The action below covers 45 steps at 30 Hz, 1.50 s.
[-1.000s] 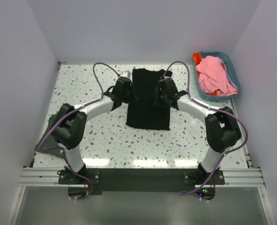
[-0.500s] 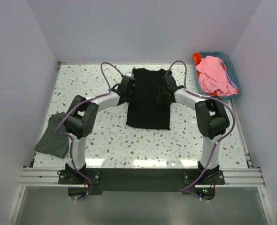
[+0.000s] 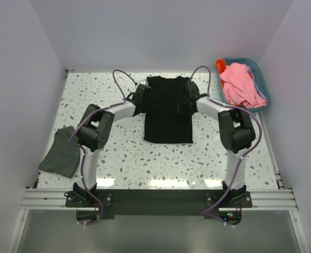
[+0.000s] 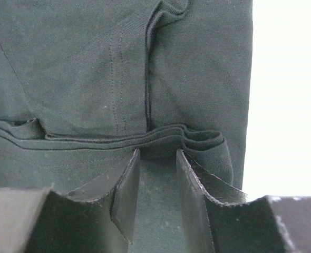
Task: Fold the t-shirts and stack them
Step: Fold the tshirt
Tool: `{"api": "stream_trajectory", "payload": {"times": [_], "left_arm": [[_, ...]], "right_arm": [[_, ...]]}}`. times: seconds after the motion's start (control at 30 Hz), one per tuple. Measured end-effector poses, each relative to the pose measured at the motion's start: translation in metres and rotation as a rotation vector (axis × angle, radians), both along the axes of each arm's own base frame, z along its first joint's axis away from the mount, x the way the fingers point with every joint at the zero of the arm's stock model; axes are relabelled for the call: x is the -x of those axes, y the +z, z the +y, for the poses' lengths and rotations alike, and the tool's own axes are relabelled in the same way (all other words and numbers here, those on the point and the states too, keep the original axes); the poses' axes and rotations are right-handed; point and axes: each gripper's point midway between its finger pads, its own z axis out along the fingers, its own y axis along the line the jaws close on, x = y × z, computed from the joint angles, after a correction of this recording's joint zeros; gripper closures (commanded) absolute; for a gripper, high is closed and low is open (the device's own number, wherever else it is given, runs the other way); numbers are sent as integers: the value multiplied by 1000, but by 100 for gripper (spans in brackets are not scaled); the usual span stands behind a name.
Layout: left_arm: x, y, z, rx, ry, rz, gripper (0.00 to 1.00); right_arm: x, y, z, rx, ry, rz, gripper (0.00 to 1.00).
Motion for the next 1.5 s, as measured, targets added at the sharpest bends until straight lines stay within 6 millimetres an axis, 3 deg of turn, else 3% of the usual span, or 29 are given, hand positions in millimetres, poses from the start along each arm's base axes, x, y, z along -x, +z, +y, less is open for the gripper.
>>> {"api": "stream_trajectory", "payload": {"times": [0.17, 0.33, 0.47, 0.67, 0.77, 0.87, 1.03, 1.33, 1.5], "left_arm": [[4, -2, 6, 32, 67, -2, 88], [30, -2, 21, 60, 129, 13, 87], [60, -2, 36, 73, 152, 32, 87], [104, -3, 60, 71, 163, 52, 87], [129, -6, 72, 71, 171, 61, 86], [140, -7, 77, 74, 170, 62, 86], [141, -6, 77, 73, 164, 57, 86], [132, 2, 80, 23, 131, 54, 84], [124, 14, 80, -5, 100, 33, 69]], "right_arm": [[1, -1, 4, 6, 10, -13, 59], [10, -3, 14, -3, 33, -66, 60], [40, -3, 29, -24, 76, -95, 60], [102, -4, 52, -90, 135, -110, 60], [119, -3, 57, -131, 146, -102, 58], [126, -1, 57, -155, 146, -84, 56], [132, 2, 47, -180, 133, -36, 55], [118, -2, -23, -225, -30, 56, 55], [124, -2, -22, -224, -8, 74, 55]]}}
